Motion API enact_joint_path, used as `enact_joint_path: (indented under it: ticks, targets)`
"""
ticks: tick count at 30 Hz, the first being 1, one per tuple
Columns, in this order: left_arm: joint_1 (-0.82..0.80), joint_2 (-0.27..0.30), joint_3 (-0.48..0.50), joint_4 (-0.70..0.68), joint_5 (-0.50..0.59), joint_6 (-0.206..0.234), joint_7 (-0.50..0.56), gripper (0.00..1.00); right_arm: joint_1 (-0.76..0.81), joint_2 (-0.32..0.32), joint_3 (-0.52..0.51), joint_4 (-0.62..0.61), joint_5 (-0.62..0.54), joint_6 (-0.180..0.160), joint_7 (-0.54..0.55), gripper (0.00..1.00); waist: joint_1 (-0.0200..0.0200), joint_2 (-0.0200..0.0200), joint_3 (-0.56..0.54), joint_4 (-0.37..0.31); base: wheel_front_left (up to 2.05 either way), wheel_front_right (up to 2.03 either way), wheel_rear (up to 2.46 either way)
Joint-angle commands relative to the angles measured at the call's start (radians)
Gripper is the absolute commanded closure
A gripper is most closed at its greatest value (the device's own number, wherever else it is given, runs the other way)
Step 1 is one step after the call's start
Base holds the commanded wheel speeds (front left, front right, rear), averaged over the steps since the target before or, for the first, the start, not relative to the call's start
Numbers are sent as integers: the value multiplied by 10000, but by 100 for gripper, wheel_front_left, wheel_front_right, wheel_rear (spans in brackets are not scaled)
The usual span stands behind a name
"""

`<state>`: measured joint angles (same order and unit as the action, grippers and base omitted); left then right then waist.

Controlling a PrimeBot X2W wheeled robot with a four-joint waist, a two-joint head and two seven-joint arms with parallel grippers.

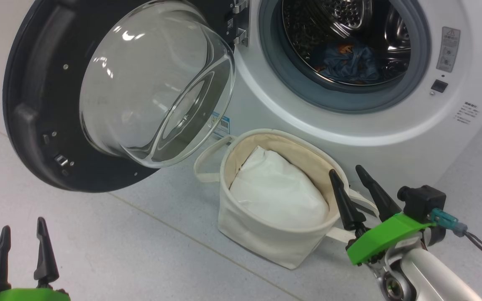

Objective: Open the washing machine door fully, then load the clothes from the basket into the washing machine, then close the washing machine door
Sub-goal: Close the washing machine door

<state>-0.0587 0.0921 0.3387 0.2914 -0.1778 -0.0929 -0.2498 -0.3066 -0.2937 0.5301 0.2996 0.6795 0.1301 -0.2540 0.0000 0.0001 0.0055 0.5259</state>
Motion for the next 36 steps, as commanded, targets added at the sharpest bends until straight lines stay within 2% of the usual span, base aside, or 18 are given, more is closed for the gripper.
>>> enact_joint_path:
  ticks: [1,28,29,30,31,32,36]
  targets:
    - [-258,112,373,-355,88,-37,-120,0,-314,-124,68,-262,81,6,-78,0,0,-1,12,9,0,0,0]
    - [-146,-73,669,-668,124,-76,-120,0,-611,-130,421,-141,213,6,-78,0,0,-1,149,97,0,0,0]
    - [-161,-79,680,-690,94,-87,-120,5,-601,-131,412,-143,211,6,-78,0,0,-1,147,96,0,0,0]
    - [-181,-87,697,-712,51,-97,-120,30,-591,-133,403,-143,208,6,-78,0,0,-1,145,96,0,0,0]
    - [-196,-86,708,-725,36,-104,-120,92,-582,-135,397,-144,204,6,-78,0,0,-1,142,93,0,0,0]
    - [-219,-81,718,-729,17,-111,-120,100,-575,-133,391,-146,198,6,-78,0,0,-1,139,92,0,0,0]
    - [-432,-1,712,-931,-113,-162,-120,100,-546,-128,335,-159,182,6,-78,0,0,-1,113,77,0,0,0]
